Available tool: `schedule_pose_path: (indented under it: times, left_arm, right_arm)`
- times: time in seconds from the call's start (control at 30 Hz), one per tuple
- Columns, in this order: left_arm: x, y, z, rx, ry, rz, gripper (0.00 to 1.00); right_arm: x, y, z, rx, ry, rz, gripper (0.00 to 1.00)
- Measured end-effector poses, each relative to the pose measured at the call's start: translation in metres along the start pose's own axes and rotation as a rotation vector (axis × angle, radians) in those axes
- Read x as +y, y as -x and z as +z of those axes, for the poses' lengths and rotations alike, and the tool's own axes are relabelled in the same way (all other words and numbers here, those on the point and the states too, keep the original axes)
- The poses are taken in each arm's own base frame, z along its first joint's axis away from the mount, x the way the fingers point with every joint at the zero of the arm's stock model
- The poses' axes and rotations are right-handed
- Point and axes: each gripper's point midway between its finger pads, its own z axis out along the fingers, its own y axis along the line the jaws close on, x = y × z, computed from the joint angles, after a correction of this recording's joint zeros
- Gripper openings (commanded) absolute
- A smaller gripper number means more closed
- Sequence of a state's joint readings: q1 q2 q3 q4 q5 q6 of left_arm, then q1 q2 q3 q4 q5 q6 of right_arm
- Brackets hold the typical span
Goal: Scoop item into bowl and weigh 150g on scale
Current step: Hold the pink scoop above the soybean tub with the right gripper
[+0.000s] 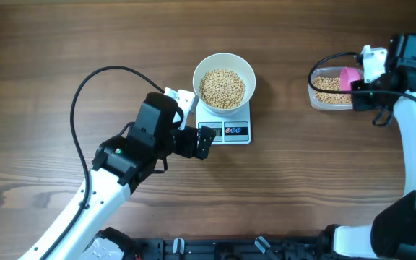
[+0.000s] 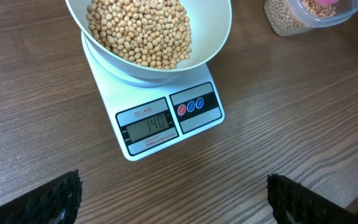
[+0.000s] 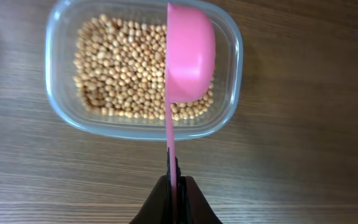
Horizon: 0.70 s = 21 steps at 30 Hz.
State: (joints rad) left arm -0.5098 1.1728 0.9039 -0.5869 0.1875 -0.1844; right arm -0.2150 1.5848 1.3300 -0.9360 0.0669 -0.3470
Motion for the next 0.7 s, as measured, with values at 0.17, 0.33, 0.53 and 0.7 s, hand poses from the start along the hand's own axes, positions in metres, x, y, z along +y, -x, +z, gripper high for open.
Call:
schedule_pose_path:
  times: [0.17, 0.33, 0.53, 0.7]
  left_arm:
    - [0.000, 0.000, 0.000, 0.000, 0.000, 0.000, 1.00]
    - [0.000, 0.000, 0.000, 0.000, 0.000, 0.000, 1.00]
    - [0.000, 0.000, 0.000, 0.000, 0.000, 0.000, 1.00]
    - [0.000, 0.000, 0.000, 0.000, 0.000, 0.000, 1.00]
  right_arm:
    - [-0.002, -0.003, 0.006, 0.030, -0.026, -0.010, 0.04]
    - [-0.002, -0.005, 0.010, 0.046, -0.028, -0.011, 0.04]
    - [0.007, -0.006, 0.010, 0.052, -0.001, -0.024, 0.04]
    - [0.012, -0.007, 0.011, 0.058, 0.012, -0.032, 0.04]
